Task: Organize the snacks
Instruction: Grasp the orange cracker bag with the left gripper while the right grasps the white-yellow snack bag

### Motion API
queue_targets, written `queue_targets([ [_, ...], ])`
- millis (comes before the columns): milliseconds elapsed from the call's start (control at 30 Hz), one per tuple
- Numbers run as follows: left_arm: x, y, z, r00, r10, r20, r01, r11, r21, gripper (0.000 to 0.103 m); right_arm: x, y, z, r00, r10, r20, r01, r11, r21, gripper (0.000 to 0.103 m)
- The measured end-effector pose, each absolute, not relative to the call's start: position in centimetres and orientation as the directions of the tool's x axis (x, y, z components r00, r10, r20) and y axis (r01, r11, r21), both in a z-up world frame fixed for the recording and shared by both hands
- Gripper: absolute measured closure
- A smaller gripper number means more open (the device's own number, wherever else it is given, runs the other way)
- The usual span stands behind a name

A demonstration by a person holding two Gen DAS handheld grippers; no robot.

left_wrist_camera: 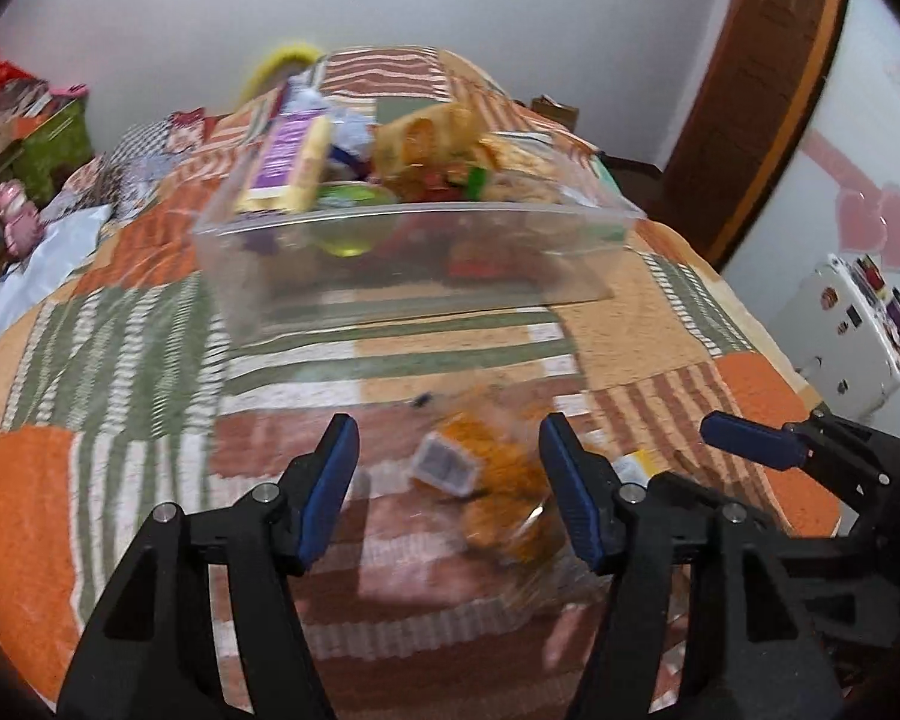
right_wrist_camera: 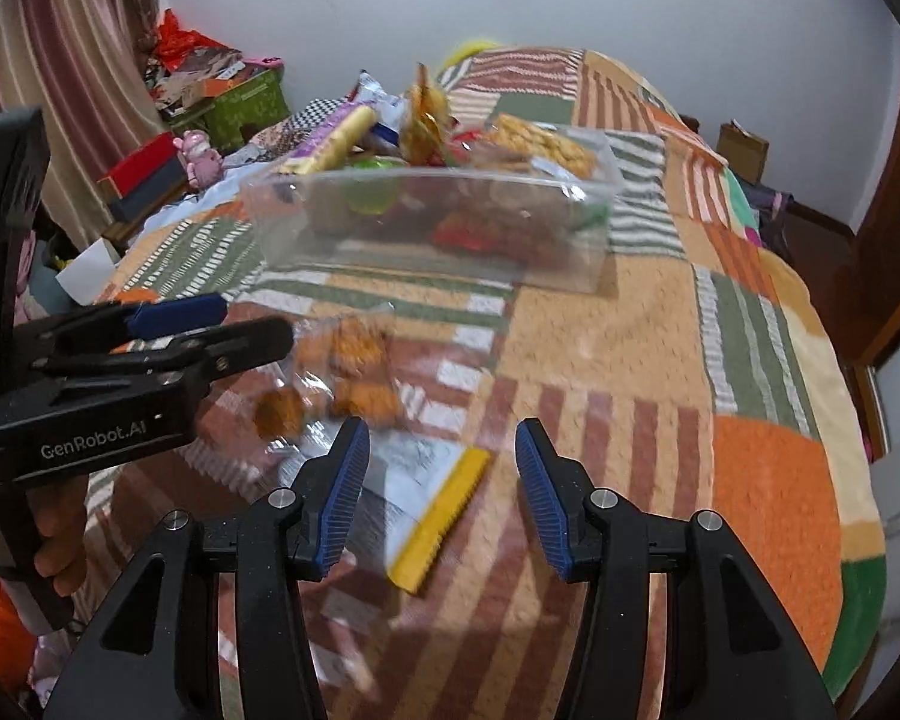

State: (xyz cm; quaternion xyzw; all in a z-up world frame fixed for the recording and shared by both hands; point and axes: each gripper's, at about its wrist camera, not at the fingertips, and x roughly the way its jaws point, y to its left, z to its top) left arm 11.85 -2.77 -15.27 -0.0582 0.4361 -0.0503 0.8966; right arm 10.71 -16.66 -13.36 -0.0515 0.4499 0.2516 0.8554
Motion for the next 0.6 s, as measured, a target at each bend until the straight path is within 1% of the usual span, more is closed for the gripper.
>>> queue_targets([
  [100, 12.6, -4.1, -15.9, 0.605, -0.139, -0.784, 0.065, 0.990, -0.124, 0.039, 10.8, -17.5, -13.5, 0.474, 0.368, -0.800, -0.456, 0.880, 0.134, 0.056],
  [167, 12.7, -4.3, -16.3, 0.604, -0.128, -0.786, 0.065, 0.992, -0.112, 0.036, 10.9, -17.8, -13.5, 0.475, 0.366, -0.800, -0.449, 0.883, 0.137, 0.056],
  [200, 12.6, -4.2, -16.5, 0.610, -0.125, -0.782, 0.061, 0.992, -0.111, 0.032, 10.9, -18.0, -13.4, 0.474, 0.367, -0.801, -0.446, 0.884, 0.141, 0.056],
  [233, 12.4, -3.9, -16.6, 0.613, -0.125, -0.780, 0.056, 0.992, -0.114, 0.031, 10.9, -18.0, -13.4, 0.473, 0.369, -0.801, -0.445, 0.884, 0.144, 0.056],
  [300, 12.2, -3.2, -16.6, 0.615, -0.124, -0.779, 0.048, 0.992, -0.120, 0.031, 10.8, -17.8, -13.3, 0.467, 0.382, -0.797, -0.454, 0.877, 0.154, 0.056],
  [400, 11.6, -1.5, -16.5, 0.621, -0.086, -0.779, 0.013, 0.995, -0.099, 0.031, 10.3, -16.9, -13.2, 0.458, 0.403, -0.793, -0.481, 0.862, 0.160, 0.056],
  [433, 11.2, -0.7, -16.6, 0.621, -0.074, -0.780, -0.001, 0.995, -0.096, 0.031, 10.3, -16.6, -13.2, 0.454, 0.409, -0.792, -0.488, 0.858, 0.163, 0.054],
  [467, 11.0, -0.1, -16.7, 0.618, -0.069, -0.783, -0.012, 0.995, -0.097, 0.031, 10.1, -16.2, -13.2, 0.448, 0.417, -0.791, -0.498, 0.851, 0.166, 0.047],
  [533, 10.2, 1.5, -16.9, 0.610, -0.044, -0.792, -0.043, 0.995, -0.088, 0.031, 9.7, -15.3, -13.2, 0.448, 0.429, -0.784, -0.517, 0.840, 0.164, 0.041],
  [600, 9.5, 2.8, -17.2, 0.603, -0.037, -0.797, -0.060, 0.994, -0.092, 0.031, 9.3, -14.2, -13.5, 0.434, 0.438, -0.788, -0.544, 0.824, 0.159, 0.040],
])
